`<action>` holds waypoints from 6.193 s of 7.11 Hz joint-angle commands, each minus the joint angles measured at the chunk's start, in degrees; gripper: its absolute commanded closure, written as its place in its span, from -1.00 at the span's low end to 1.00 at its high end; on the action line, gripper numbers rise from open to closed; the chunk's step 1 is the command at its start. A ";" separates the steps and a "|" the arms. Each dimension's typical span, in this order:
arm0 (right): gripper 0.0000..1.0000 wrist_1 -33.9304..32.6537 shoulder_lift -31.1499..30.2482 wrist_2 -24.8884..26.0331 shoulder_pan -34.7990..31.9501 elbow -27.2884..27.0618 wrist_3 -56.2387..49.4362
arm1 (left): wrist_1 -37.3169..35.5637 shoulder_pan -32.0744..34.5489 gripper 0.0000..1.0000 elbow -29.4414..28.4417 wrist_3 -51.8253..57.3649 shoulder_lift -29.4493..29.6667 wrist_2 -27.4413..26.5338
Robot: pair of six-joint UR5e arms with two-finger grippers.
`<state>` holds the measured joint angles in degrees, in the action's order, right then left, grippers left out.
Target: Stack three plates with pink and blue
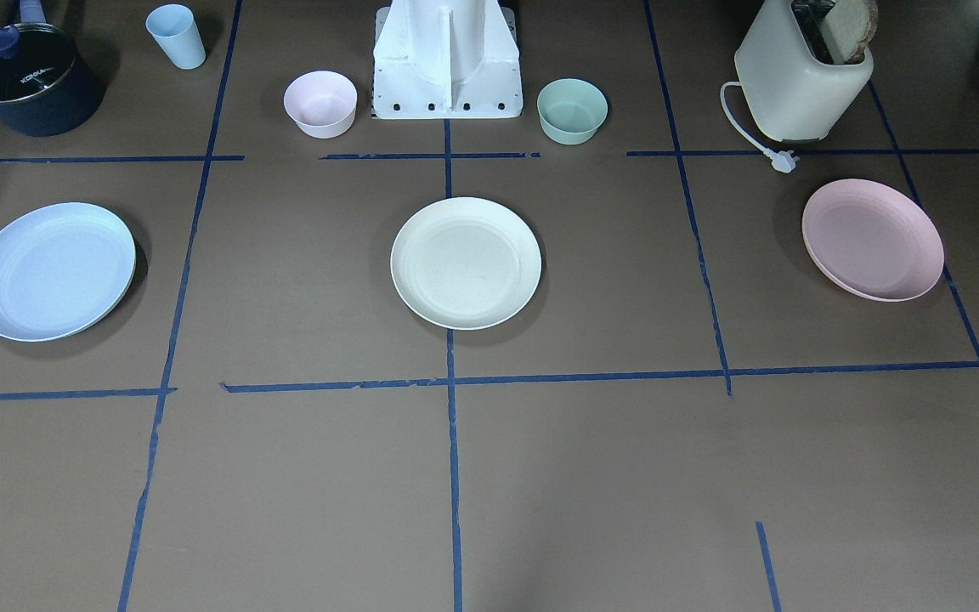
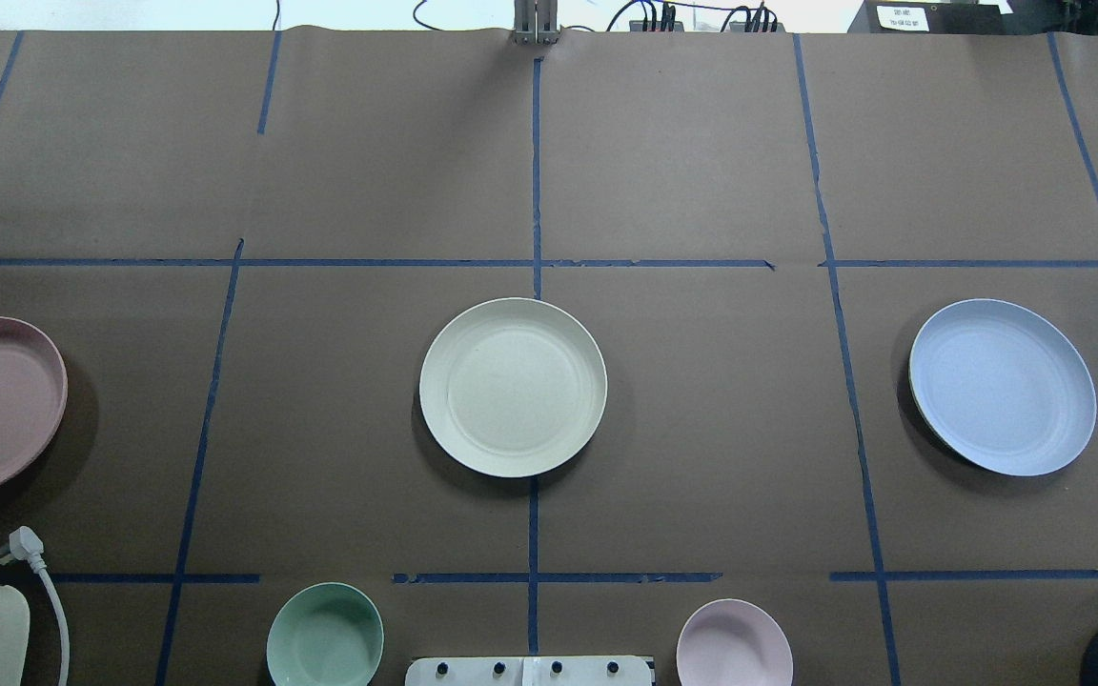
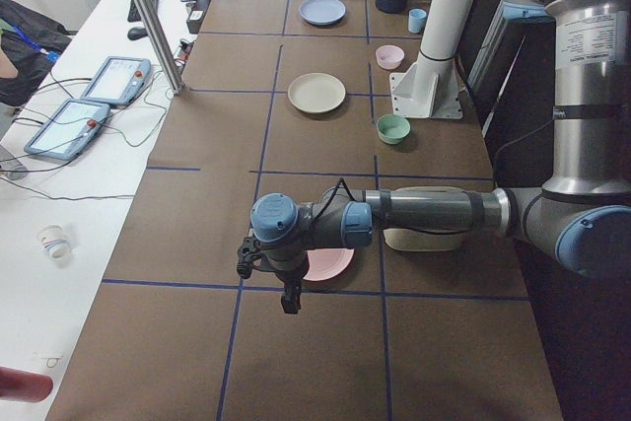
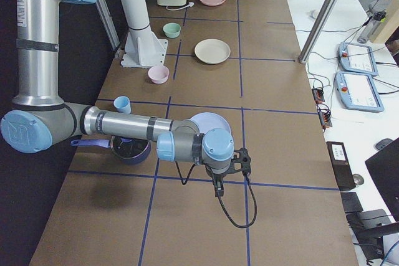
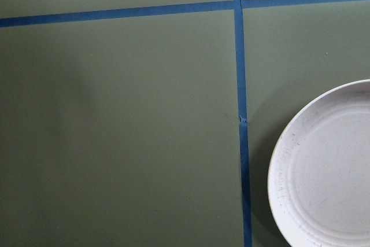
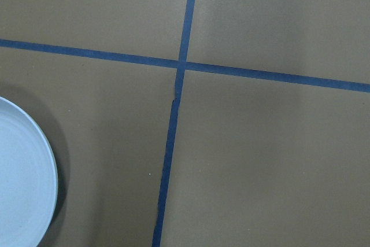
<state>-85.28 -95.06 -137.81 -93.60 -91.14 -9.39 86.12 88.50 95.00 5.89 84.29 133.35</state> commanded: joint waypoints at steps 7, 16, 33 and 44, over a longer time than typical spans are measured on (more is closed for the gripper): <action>-1.00 0.12 0.22 0.00 0.00 -0.09 0.07 | 46.39 -15.26 -1.00 -9.51 -41.77 -6.15 4.64; -1.00 0.21 0.57 0.00 0.09 -0.52 0.07 | 57.40 -23.64 1.00 -15.63 -50.89 -6.15 1.21; -1.00 0.12 0.40 -1.76 0.17 -2.55 2.27 | 31.09 -55.79 1.00 11.99 -110.47 27.59 -19.24; -1.00 25.25 -3.98 0.08 13.49 -3.08 32.93 | 15.58 -53.09 -1.00 24.83 -100.60 24.17 -15.05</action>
<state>-70.57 -96.99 -138.74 -84.83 -94.38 12.05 111.50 34.70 114.87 -99.66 108.56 117.92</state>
